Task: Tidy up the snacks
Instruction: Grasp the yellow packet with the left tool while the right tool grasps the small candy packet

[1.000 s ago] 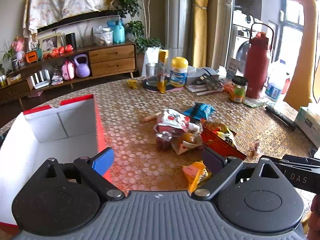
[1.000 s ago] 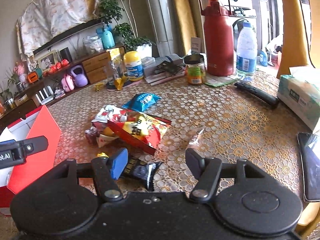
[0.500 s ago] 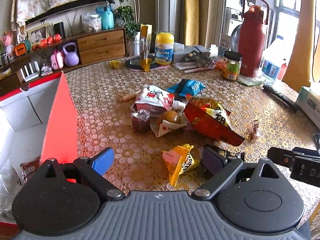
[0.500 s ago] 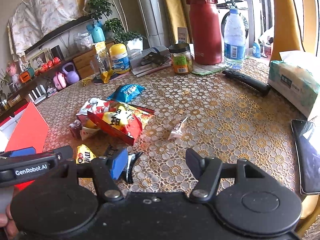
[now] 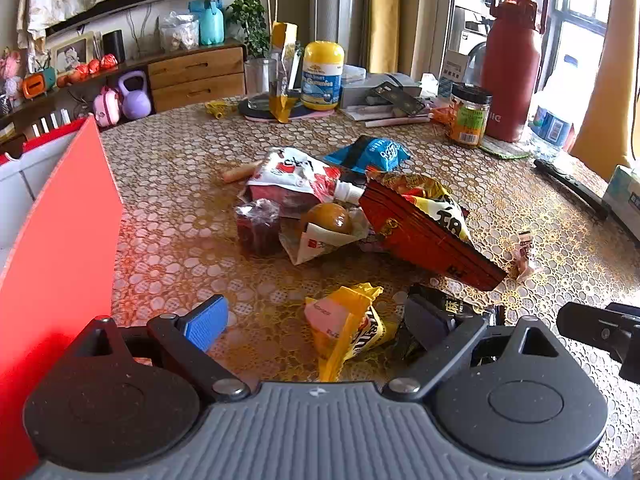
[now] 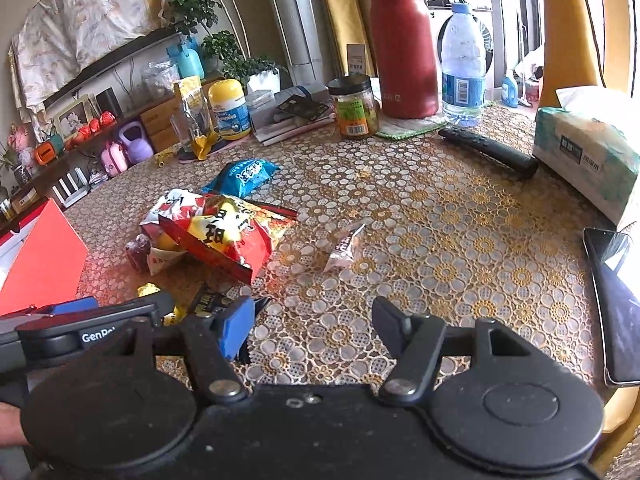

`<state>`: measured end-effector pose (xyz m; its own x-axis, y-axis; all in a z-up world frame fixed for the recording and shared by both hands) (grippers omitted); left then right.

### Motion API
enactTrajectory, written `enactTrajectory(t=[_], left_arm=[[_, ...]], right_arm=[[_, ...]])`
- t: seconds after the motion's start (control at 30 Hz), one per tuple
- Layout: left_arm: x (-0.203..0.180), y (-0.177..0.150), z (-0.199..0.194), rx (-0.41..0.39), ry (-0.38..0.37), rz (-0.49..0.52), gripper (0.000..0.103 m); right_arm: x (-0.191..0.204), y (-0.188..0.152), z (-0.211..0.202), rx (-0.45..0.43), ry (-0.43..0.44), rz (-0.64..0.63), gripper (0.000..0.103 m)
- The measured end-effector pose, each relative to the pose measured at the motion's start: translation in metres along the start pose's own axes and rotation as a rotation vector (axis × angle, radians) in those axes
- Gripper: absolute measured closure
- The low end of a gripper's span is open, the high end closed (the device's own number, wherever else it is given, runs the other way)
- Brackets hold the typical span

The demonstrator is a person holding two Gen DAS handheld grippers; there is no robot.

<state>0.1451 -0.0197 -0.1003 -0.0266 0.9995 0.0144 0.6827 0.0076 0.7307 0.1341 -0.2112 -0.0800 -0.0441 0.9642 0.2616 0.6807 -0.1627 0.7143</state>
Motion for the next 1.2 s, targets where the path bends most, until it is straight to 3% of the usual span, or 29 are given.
enactTrajectory(t=[0.3, 0.7, 0.97, 1.2], left_arm=[[-0.001, 0.0, 0.009, -0.012, -0.018, -0.011, 0.009], [-0.003, -0.007, 0.016, -0.004, -0.07, 0.0, 0.052], [-0.005, -0.009, 0.014, -0.021, -0.081, 0.002, 0.059], [-0.001, -0.008, 0.011, -0.033, -0.062, -0.006, 0.066]], right_arm=[[-0.005, 0.001, 0.017, 0.011, -0.017, -0.012, 0.037], [-0.004, 0.012, 0.042, -0.009, -0.038, -0.052, 0.037], [-0.006, 0.022, 0.061, -0.026, -0.074, -0.065, 0.038], [-0.008, 0.028, 0.081, -0.019, -0.115, -0.08, 0.056]])
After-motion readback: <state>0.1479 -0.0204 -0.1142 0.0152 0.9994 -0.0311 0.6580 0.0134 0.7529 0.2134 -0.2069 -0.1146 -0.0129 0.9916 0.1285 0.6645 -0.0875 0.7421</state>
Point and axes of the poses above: each gripper's, at about its wrist camera, not at the fingertips, and z roughly the way its jaws point, x to its left, y to its top, the point moved 3 cm from there along z, roughly the way its jaws point, and after that the axes turned 3 degrees about z, right-handed, at the moved point
